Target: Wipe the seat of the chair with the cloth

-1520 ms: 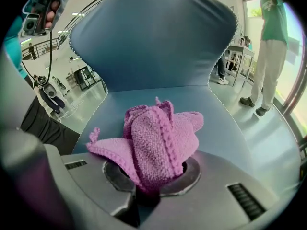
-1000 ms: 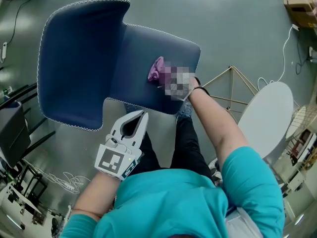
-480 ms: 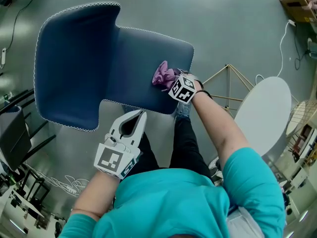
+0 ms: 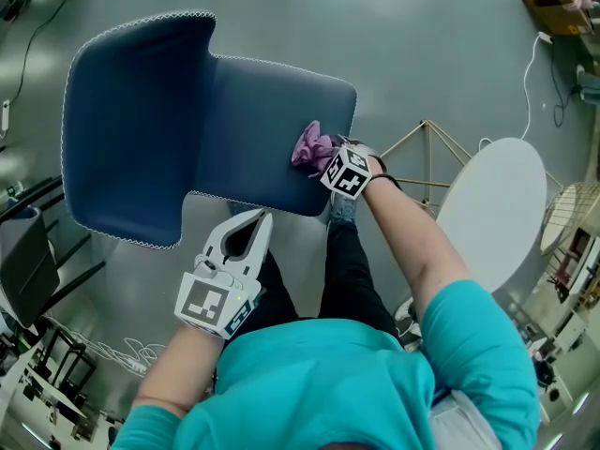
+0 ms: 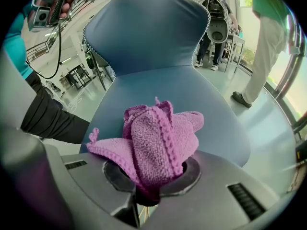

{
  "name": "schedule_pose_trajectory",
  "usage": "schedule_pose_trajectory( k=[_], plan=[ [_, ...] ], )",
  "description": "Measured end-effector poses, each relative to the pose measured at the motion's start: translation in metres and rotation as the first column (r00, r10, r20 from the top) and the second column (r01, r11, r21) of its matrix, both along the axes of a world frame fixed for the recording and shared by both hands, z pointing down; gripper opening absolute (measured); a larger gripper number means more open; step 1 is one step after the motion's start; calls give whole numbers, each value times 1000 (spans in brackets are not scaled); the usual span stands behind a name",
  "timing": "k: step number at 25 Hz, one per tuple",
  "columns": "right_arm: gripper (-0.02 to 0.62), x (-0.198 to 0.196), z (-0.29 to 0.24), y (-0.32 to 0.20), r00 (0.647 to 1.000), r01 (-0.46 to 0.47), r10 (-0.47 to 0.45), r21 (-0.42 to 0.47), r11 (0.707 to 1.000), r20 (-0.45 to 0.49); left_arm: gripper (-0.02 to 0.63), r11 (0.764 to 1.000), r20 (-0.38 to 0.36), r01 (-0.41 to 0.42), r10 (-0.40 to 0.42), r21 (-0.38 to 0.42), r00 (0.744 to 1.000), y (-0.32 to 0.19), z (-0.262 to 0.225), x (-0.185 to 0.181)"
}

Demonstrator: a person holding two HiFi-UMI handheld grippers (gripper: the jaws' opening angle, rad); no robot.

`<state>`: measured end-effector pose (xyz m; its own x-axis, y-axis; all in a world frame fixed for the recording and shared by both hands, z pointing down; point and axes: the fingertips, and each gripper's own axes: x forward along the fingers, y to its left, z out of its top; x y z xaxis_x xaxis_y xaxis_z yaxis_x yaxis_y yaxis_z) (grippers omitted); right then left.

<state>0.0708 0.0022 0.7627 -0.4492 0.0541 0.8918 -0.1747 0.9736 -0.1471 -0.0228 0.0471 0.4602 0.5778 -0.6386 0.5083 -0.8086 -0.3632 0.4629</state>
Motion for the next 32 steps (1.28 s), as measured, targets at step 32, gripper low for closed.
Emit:
schedule_pose_trajectory(
  k=[32],
  plan=[
    [61, 158, -1, 20, 908, 16, -81, -158, 987, -411, 3, 989, 73, 123, -129, 82, 989, 19, -49, 64]
  ],
)
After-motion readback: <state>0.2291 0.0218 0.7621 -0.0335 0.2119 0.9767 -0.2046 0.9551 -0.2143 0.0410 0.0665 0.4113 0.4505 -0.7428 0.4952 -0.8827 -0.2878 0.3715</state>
